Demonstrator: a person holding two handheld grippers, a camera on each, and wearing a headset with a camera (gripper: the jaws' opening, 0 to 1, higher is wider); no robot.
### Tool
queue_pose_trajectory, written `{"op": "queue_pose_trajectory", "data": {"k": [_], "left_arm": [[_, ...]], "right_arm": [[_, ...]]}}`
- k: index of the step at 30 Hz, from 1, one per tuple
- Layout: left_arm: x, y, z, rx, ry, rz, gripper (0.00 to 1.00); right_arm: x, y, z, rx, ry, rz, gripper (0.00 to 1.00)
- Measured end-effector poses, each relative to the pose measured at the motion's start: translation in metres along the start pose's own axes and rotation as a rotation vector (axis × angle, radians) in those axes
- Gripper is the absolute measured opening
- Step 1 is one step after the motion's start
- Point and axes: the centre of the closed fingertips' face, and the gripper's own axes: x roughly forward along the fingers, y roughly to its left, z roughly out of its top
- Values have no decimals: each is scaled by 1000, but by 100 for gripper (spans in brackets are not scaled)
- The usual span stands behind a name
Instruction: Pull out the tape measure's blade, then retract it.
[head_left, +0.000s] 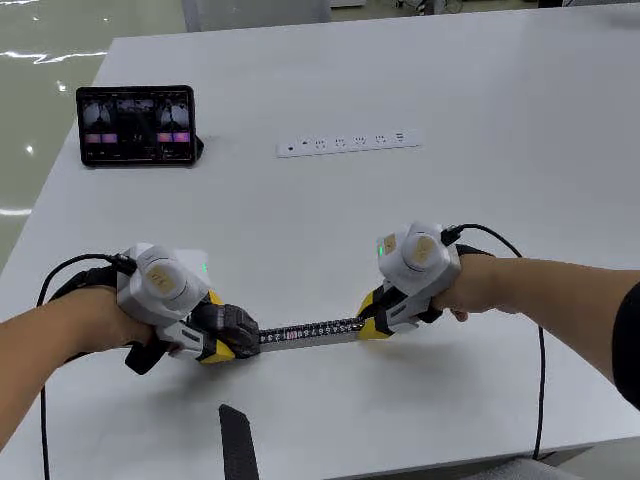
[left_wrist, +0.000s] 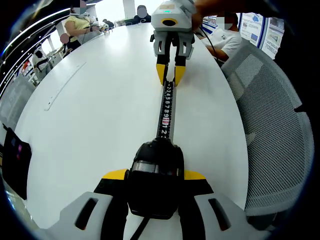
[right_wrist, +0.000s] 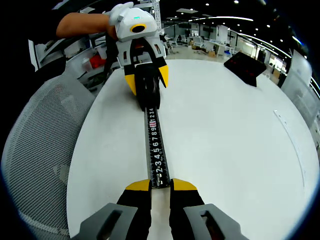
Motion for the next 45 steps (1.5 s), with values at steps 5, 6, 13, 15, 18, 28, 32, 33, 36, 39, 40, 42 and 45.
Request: {"op": "queue_pose_trajectory", "data": {"k": [5, 6, 13, 15, 18, 28, 32, 33, 36, 39, 40, 42, 45], "left_arm": [[0, 0, 1, 0, 0, 0, 34], [0, -1, 1, -1, 0, 0, 34], [-1, -2, 1, 1, 1, 0, 34], [-1, -2, 1, 1, 1, 1, 34], [-1, -2, 1, 0, 0, 2, 34], [0, -2, 1, 0, 0, 1, 34], [0, -1, 0, 1, 1, 1, 34], [0, -1, 0, 1, 0, 1, 34], [0, -1, 0, 0, 0, 0, 34], [0, 0, 0, 1, -1, 1, 34], [0, 0, 0, 0, -1, 1, 34], [0, 0, 0, 1, -1, 1, 34], [0, 0, 0, 1, -1, 2, 34]], "right_arm": [[-3, 0, -3, -2, 4, 0, 9], [-3, 0, -4, 0, 4, -1, 9], [-6, 0, -8, 4, 7, -3, 9], [-7, 0, -9, 6, 8, -4, 9], [-8, 1, -10, 6, 9, -4, 9], [-12, 1, -14, 12, 11, -6, 9], [-13, 1, -15, 13, 12, -7, 9], [-14, 1, -16, 13, 13, -8, 9], [-15, 1, -17, 15, 16, -10, 9], [-16, 1, -19, 19, 17, -11, 9], [-17, 1, -20, 19, 18, -12, 9], [-18, 0, -21, 23, 17, -13, 9], [-19, 0, -23, 28, 18, -15, 9]]}}
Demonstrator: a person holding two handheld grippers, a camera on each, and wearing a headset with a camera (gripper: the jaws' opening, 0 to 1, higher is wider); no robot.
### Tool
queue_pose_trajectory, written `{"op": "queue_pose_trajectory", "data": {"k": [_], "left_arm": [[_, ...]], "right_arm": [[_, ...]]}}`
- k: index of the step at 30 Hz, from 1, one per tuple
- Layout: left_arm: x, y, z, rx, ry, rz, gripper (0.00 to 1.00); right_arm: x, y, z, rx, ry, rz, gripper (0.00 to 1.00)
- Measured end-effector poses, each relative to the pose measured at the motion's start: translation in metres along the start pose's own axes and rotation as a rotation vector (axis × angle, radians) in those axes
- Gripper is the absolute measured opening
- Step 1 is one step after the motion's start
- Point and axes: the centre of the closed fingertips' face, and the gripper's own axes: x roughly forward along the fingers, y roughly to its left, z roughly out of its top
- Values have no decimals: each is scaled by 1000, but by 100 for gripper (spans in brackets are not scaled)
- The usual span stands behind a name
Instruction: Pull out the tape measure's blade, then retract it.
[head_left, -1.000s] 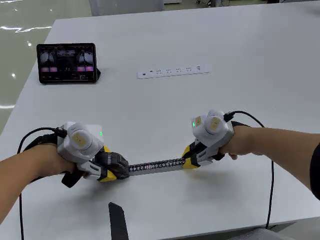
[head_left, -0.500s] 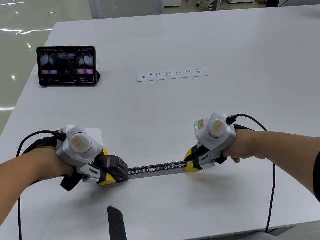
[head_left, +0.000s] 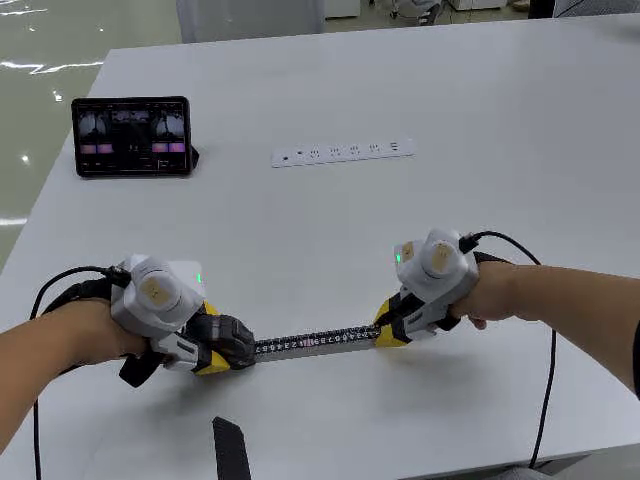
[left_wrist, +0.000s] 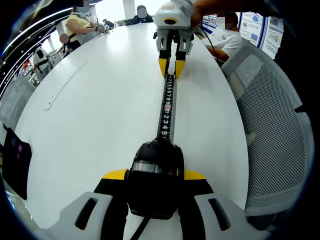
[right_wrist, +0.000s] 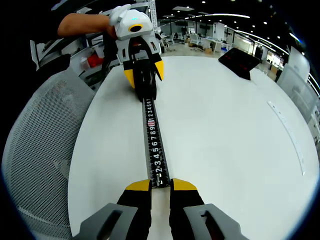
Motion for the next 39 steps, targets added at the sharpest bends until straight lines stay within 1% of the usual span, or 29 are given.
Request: {"op": "queue_pose_trajectory", "data": {"k": [27, 39], "left_arm": [[0, 0, 0, -1, -2, 5, 34], [-2, -3, 3, -3, -4, 8, 34]], "right_arm": [[-9, -3, -14, 10, 15, -8, 9], [-15, -2, -21, 18, 22, -9, 9]]}}
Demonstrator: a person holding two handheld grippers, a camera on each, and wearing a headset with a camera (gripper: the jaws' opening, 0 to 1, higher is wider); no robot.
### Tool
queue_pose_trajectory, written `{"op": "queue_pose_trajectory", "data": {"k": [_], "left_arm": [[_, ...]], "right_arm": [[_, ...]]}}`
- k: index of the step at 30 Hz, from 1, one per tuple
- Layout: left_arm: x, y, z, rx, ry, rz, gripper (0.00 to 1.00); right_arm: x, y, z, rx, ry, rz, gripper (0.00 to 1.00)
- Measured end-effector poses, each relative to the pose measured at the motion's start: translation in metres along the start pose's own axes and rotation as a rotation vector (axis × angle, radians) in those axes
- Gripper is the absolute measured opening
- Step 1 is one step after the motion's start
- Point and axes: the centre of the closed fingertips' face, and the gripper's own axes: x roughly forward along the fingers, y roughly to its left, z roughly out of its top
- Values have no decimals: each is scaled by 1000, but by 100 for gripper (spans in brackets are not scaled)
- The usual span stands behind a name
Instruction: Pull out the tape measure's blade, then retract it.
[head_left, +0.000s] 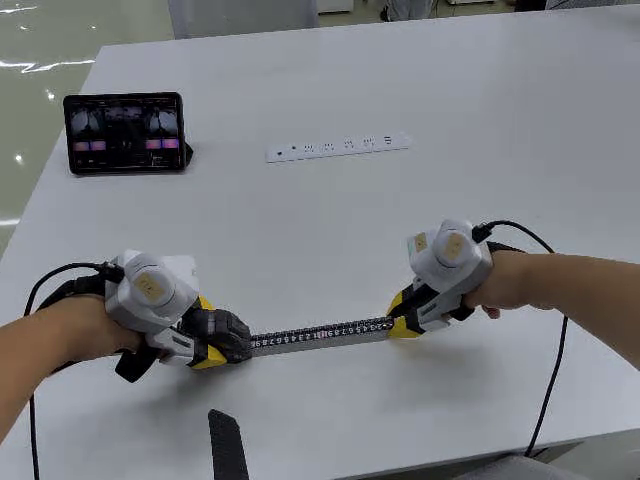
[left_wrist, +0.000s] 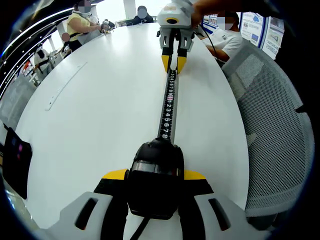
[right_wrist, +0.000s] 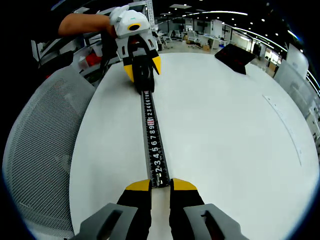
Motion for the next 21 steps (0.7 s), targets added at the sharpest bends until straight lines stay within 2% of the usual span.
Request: {"op": "queue_pose_trajectory", "data": {"k": [21], "left_arm": [[1, 1, 0, -6, -2, 0, 34]], "right_arm": [[-8, -1, -11, 16, 10, -2, 9]]}}
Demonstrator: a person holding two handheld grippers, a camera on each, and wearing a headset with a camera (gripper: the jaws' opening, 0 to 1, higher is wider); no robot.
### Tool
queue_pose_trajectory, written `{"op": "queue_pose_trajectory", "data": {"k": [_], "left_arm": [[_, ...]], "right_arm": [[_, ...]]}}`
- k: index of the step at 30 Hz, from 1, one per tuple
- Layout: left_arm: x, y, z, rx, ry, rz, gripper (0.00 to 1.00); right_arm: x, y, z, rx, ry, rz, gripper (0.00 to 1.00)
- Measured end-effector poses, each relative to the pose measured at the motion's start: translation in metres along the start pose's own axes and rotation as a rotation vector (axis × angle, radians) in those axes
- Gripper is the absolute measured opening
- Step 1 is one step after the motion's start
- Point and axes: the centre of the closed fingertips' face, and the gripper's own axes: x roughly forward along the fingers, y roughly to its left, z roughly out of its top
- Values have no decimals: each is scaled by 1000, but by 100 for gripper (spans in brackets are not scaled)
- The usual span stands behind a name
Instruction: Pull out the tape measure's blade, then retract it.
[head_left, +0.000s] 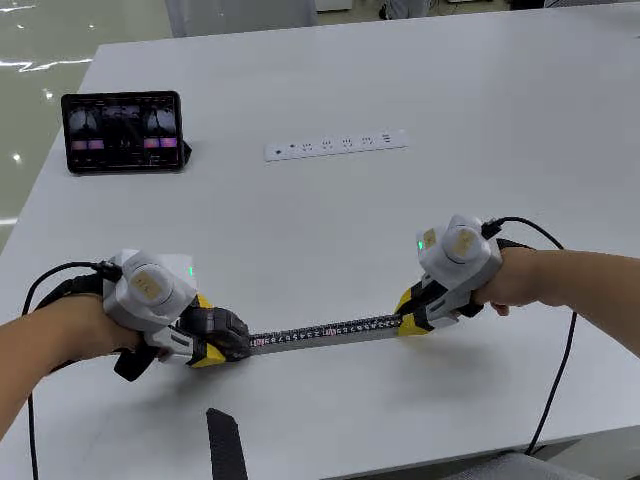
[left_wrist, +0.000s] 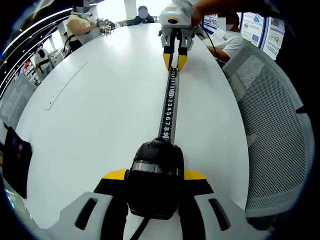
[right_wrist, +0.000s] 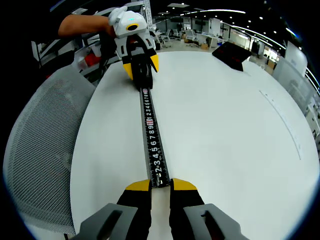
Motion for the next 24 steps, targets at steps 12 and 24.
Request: {"op": "queue_pose_trajectory", "data": {"k": [12, 24], "left_arm": [[-1, 0, 0, -1, -1, 2, 34], [0, 0, 0, -2, -3, 3, 34]], "right_arm": [[-5, -3, -7, 8, 12, -9, 9], [-10, -3, -13, 12, 15, -12, 9]]}}
